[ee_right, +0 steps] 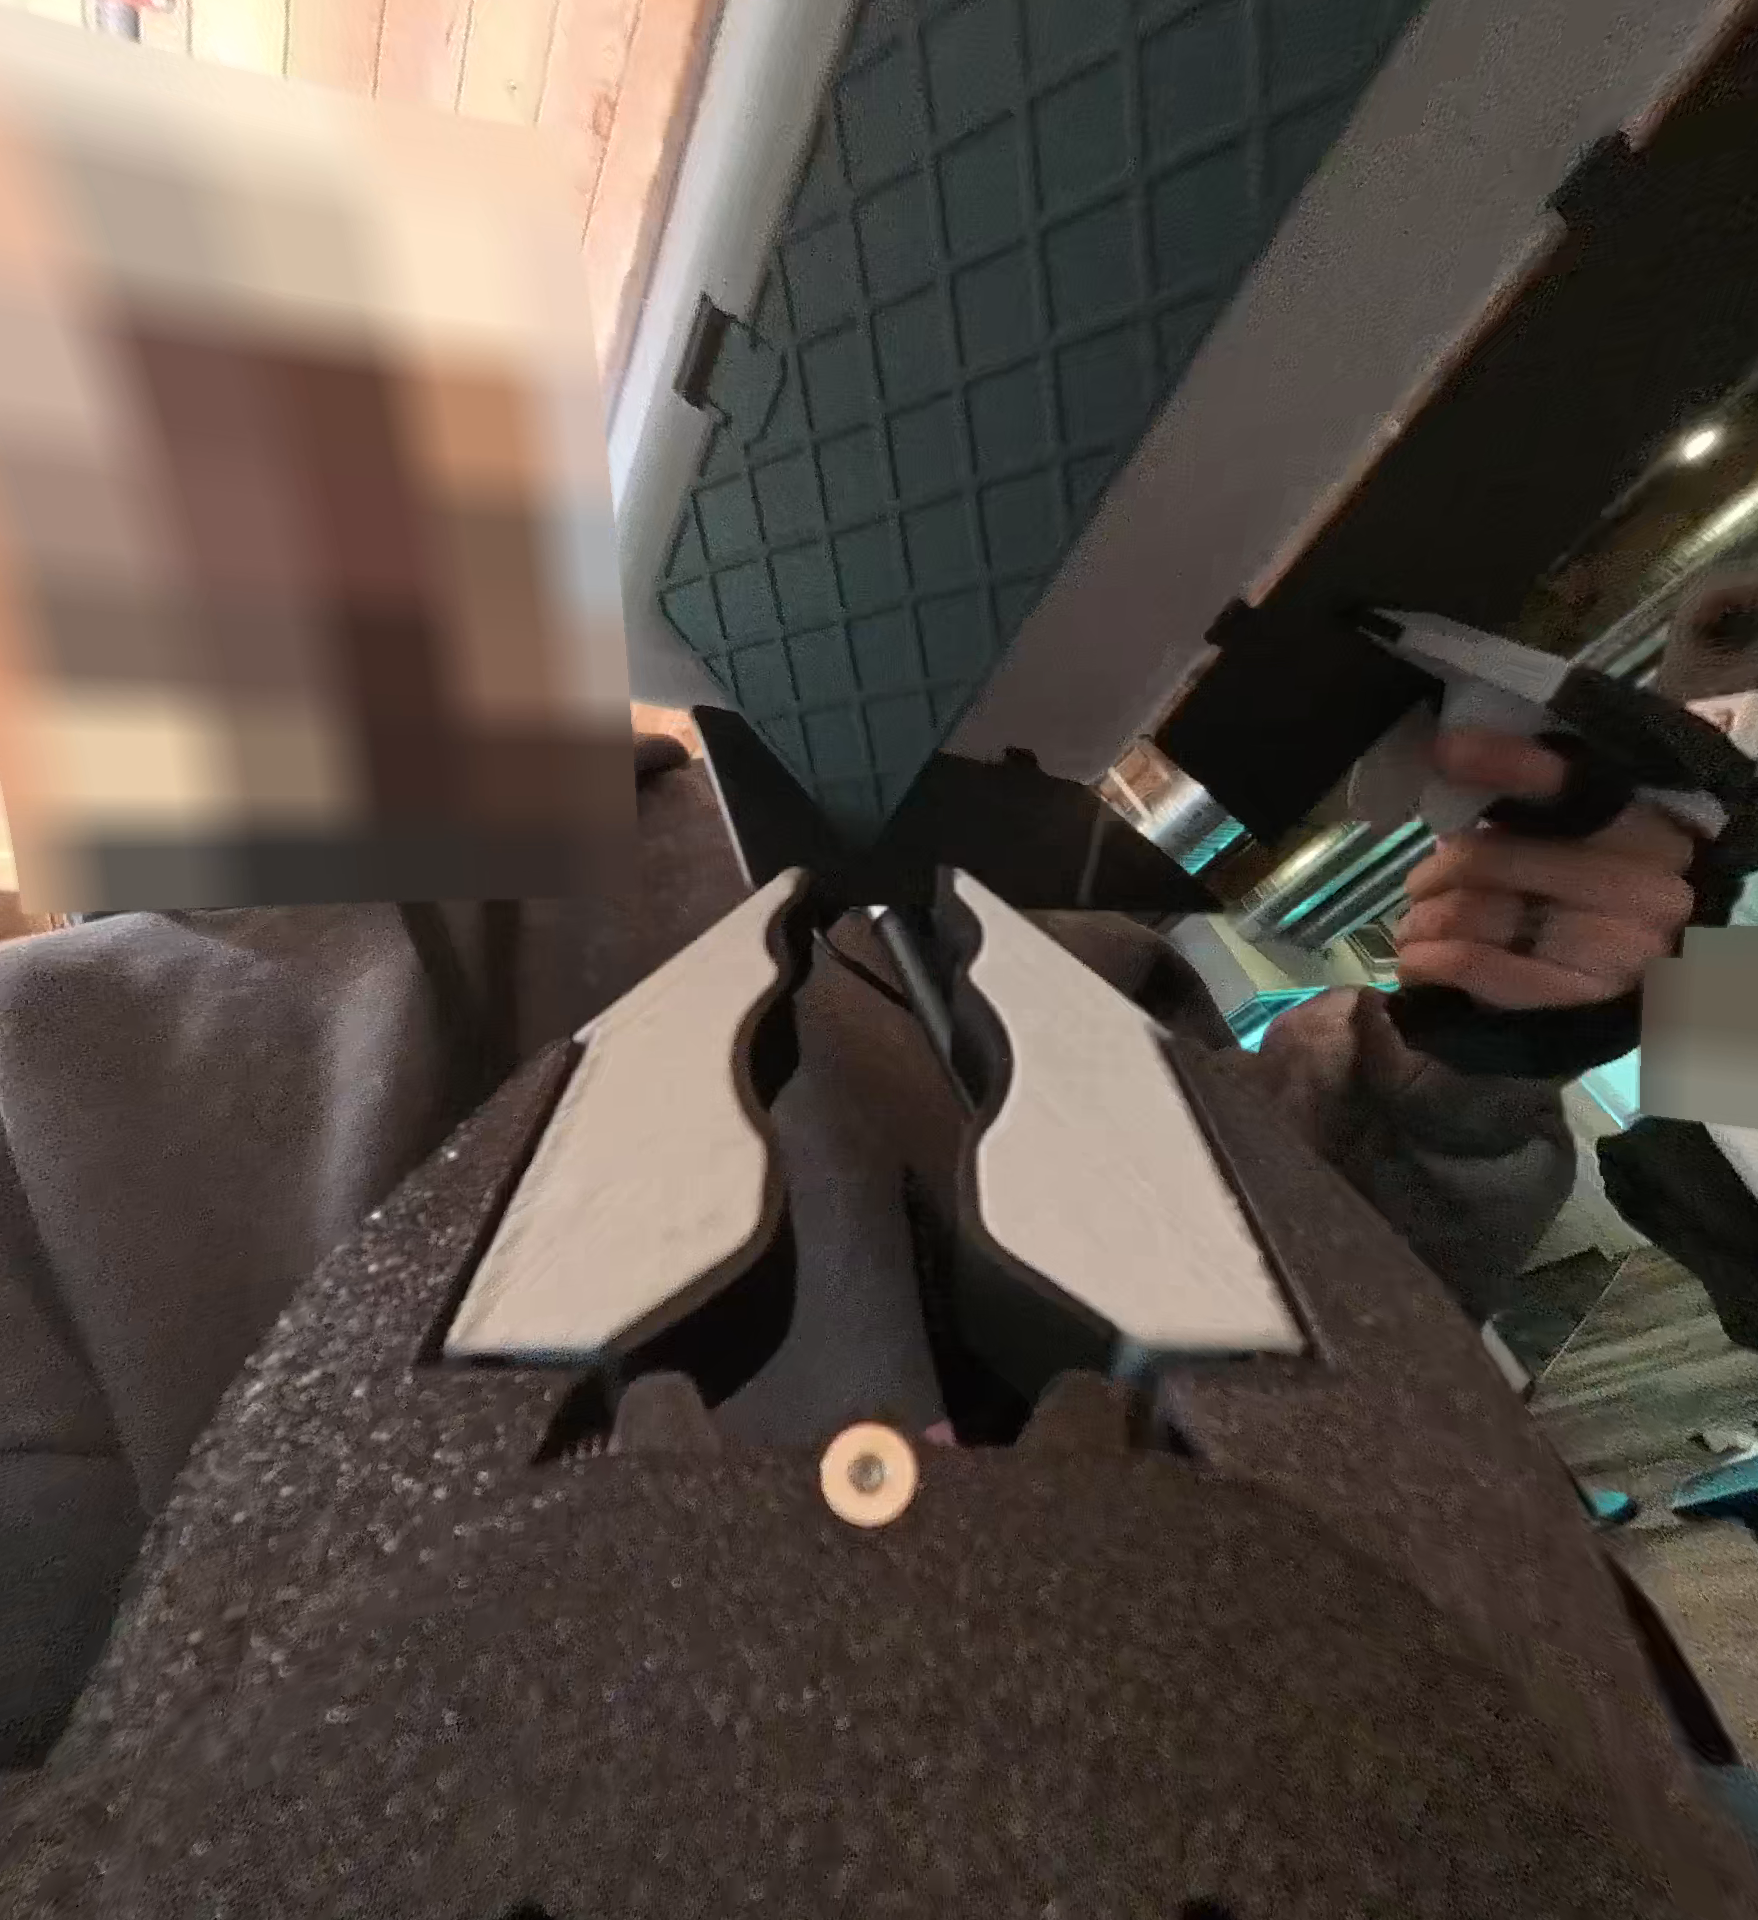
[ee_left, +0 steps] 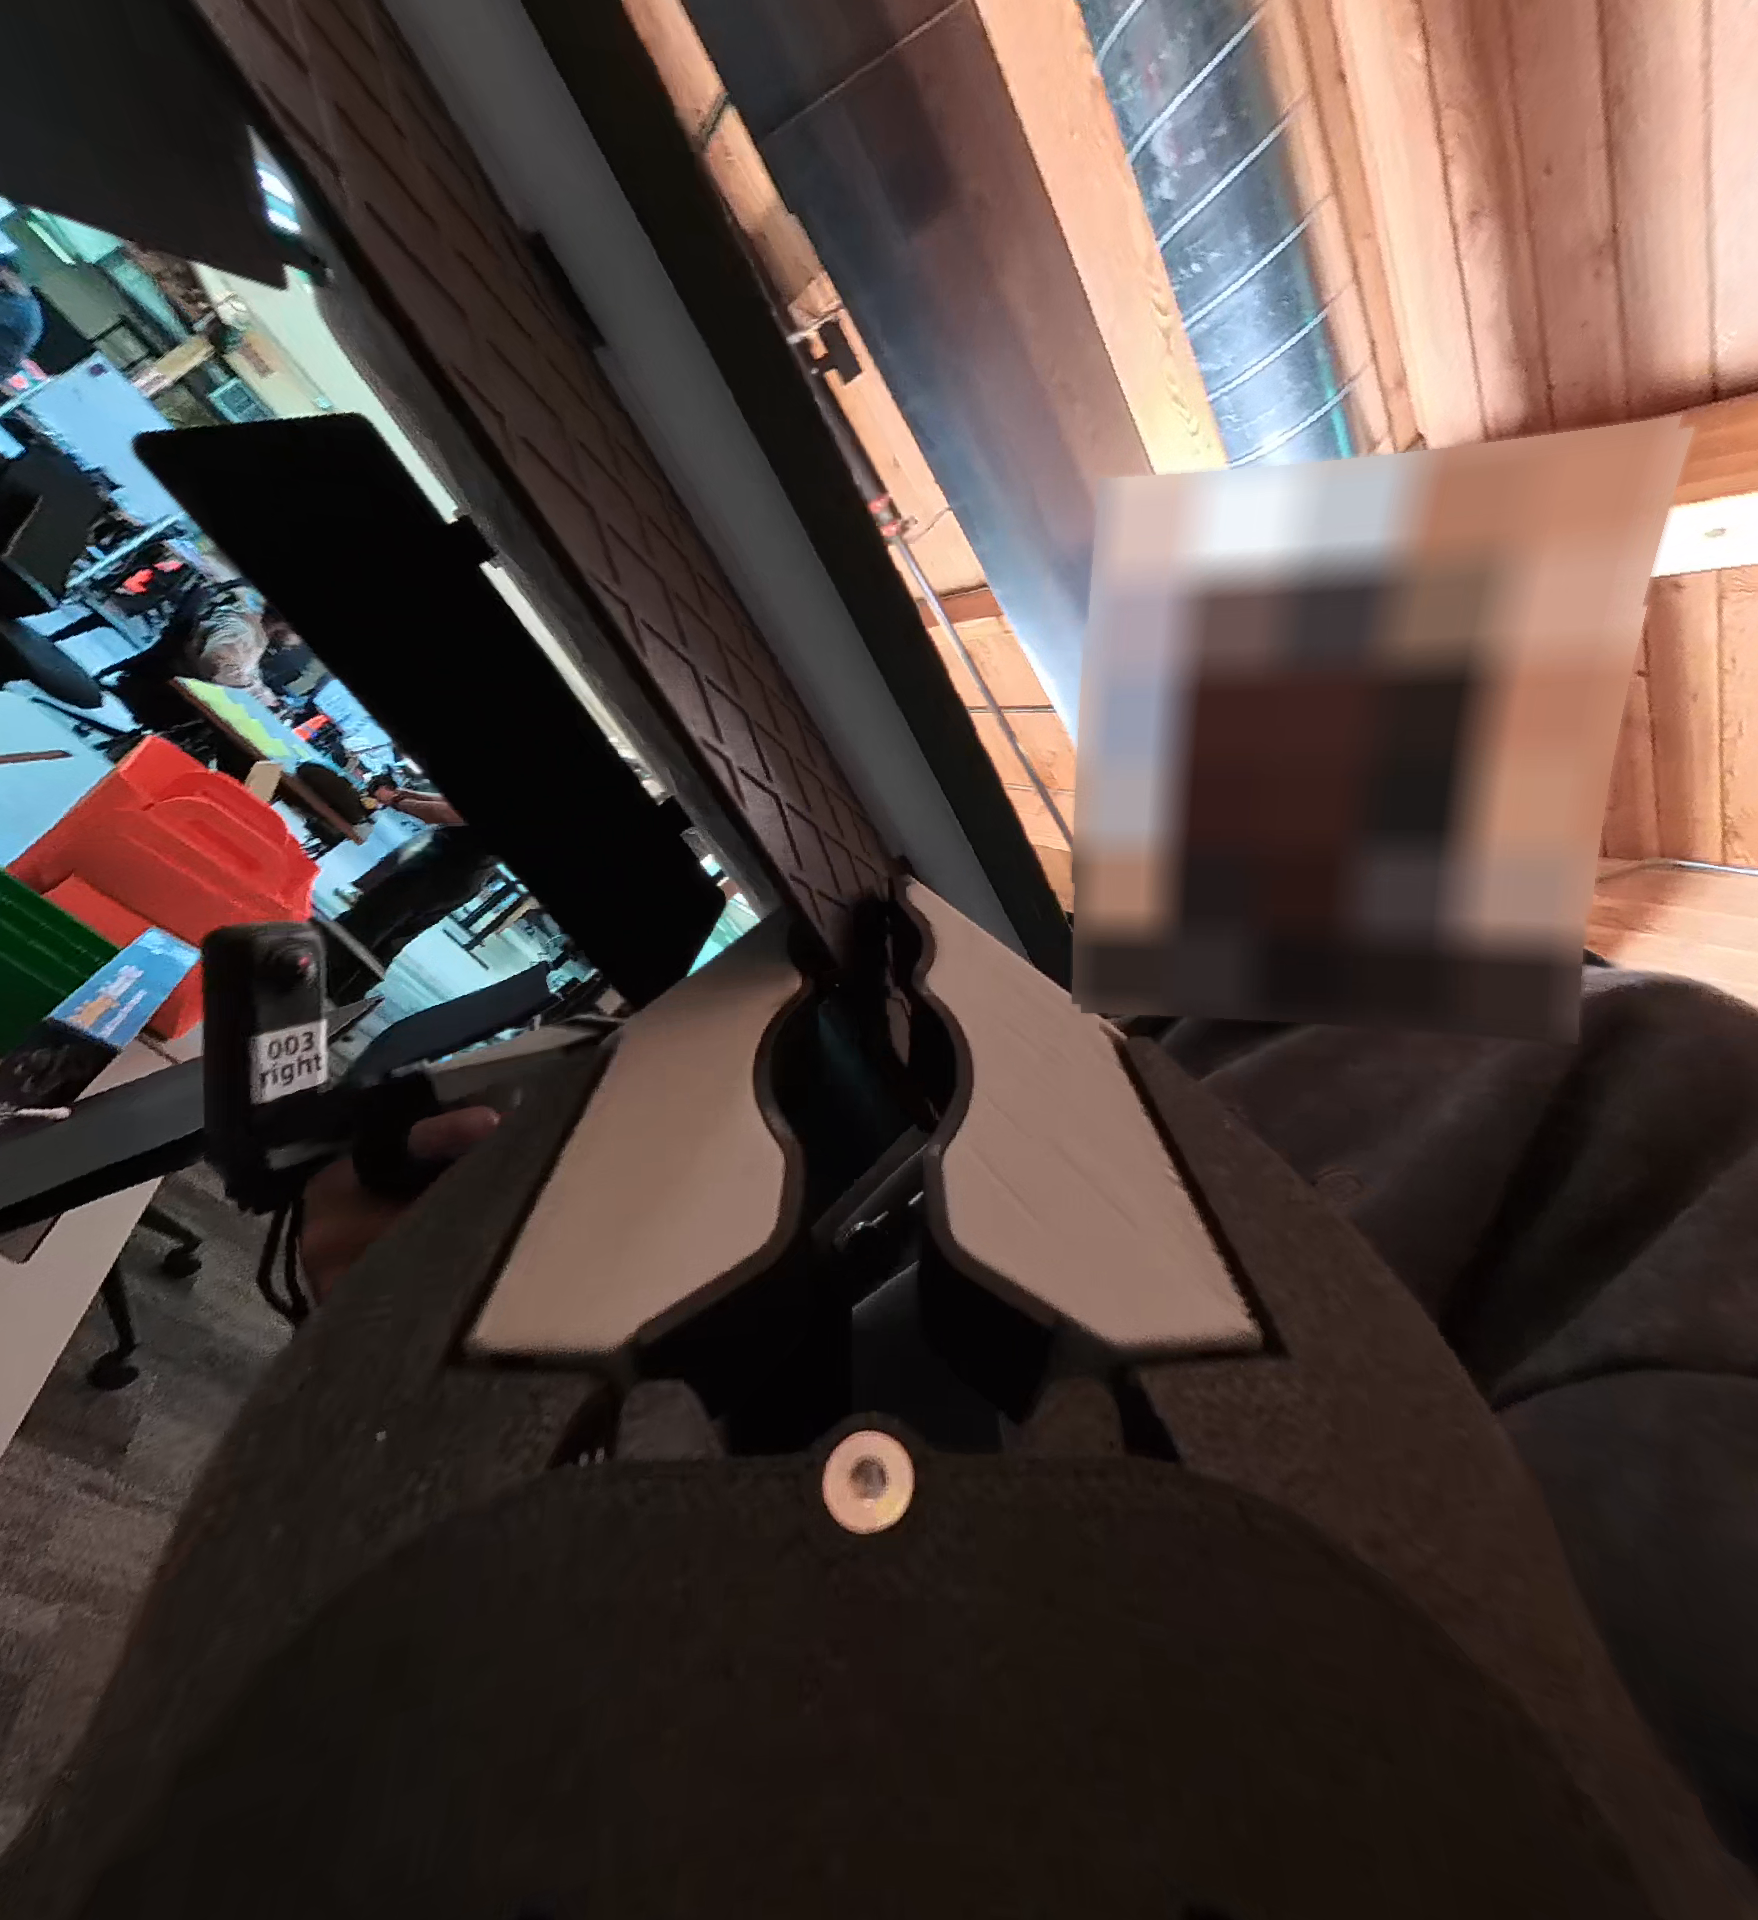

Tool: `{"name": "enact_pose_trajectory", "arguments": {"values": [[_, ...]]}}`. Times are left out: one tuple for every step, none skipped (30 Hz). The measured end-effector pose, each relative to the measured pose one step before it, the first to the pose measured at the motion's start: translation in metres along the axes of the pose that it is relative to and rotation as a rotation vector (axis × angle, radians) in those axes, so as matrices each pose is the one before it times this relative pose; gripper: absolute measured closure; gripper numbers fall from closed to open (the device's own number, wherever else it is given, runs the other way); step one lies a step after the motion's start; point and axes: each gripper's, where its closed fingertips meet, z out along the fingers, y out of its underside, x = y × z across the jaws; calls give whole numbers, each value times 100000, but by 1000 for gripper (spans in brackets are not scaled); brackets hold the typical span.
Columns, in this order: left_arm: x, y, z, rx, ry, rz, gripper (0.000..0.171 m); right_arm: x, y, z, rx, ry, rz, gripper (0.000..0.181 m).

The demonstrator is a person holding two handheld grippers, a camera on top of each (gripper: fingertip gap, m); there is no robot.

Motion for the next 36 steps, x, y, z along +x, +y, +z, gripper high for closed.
{"name": "enact_pose_trajectory", "arguments": {"values": [[-30, -26, -44, 163, 1056, 25, 165, 51, -96, -72, 1717, 254, 996, 154], [-21, -57, -14, 206, 591, 270, 165, -268, -406, -3, 2237, -2248, -348, 148], [20, -49, -11, 65, 311, 331, 165, -819, -467, 26, 1595, -5967, -921, 143], [33, 16, -11, -245, 40, 405, 165, -1002, -543, -6, 1265, -7309, -464, 115], [53, 22, -37, -228, -166, 337, 165, 417, -664, -233, 1897, 2329, -621, 122], [66, 45, -57, -284, -82, 30, 165, 430, -402, -216, 1903, 2916, -2430, 120], [91, 51, -77, -322, -21, 200, 165, -202, -431, -20, 2816, -2500, 656, 118], [110, 43, -107, -390, 303, 269, 165, -445, -498, 242, 2773, -5301, 3349, 114], [108, 34, -114, -362, 632, 151, 165, -21, -179, 601, 294, -2831, 2598, 112], [77, 10, -107, -286, 901, 113, 165, 371, 294, 883, -3085, 24, 1319, 107], [29, -46, -73, -124, 842, 55, 165, 417, 164, 893, -2652, 1070, 328, 102], [-35, -98, -36, 114, 409, 75, 166, 244, -39, 715, -1502, 680, 252, 98], [-113, -104, 22, 214, -451, 254, 164, 110, -139, 497, -529, 673, 355, 96], [-137, -45, 61, 35, -748, 391, 165, 47, -101, 268, -468, 1172, -49, 97], [-49, 2, 63, -66, -108, 226, 164, -111, -14, 55, -575, 1221, -632, 102], [82, 40, 36, -256, 601, 500, 164, -1178, -304, -148, 1383, -4258, -3036, 140], [98, 61, -29, -490, 594, 1388, 164, -1660, -1029, -222, 5773, -5127, -4067, 155], [74, 19, -102, -505, 407, 1768, 164, -1374, -1371, -205, 7053, -1386, -4120, 169], [9, -56, -124, -292, 413, 1058, 164, -882, -1039, -17, 3893, 2667, -3353, 181], [-51, -128, -101, -65, 482, 42, 164, -396, -372, 191, -934, 6006, -3061, 181], [-81, -122, -25, 10, 303, -124, 164, 51, 6, 161, -2969, 8945, -4827, 171], [-69, -42, 53, -220, 321, 23, 164, 867, 139, -56, -2994, 13252, -4449, 160], [1, 71, 122, -598, 738, 34, 164, 1272, 435, -219, -3802, 13166, -2968, 149], [28, 141, 139, -665, 1097, -86, 164, 1459, 710, -219, -3904, 10723, 23, 127], [49, 92, 143, -90, 1391, -341, 164, 1449, 912, -92, -3663, 6490, 3258, 108], [1, 19, 80, 546, 1366, -675, 163, 1351, 898, 122, -2830, 2521, 5966, 96], [-35, -29, 12, 871, 1280, -825, 163, 713, 687, 373, -1905, -3170, 7608, 90], [-18, -64, -49, 939, 1218, -581, 164, 55, 327, 529, -749, -7789, 7587, 84], [36, -57, -56, 935, 1183, -271, 164, -298, 18, 549, -16, -9489, 6039, 84], [40, -47, -34, 708, 877, -320, 164, -453, -182, 538, 266, -9274, 4991, 84], [-1, 6, 9, 278, 293, -153, 164, -333, -169, 553, -632, -7308, 3568, 85], [-17, 21, 28, -36, -211, 269, 164, -211, -96, 486, -1414, -4971, 1712, 89], [-8, 12, 23, -170, -356, 439, 164, -215, 73, 407, -2284, -3475, 462, 98], [12, 3, 12, -263, -370, 422, 164, 143, 9, 285, -1580, 250, -312, 99], [25, 0, -29, -262, -485, 605, 164, 247, 54, 28, -1561, 2226, -1783, 103], [-13, -22, -51, -248, -838, 776, 164, 0, -33, -149, -55, 1510, -2882, 119]]}}
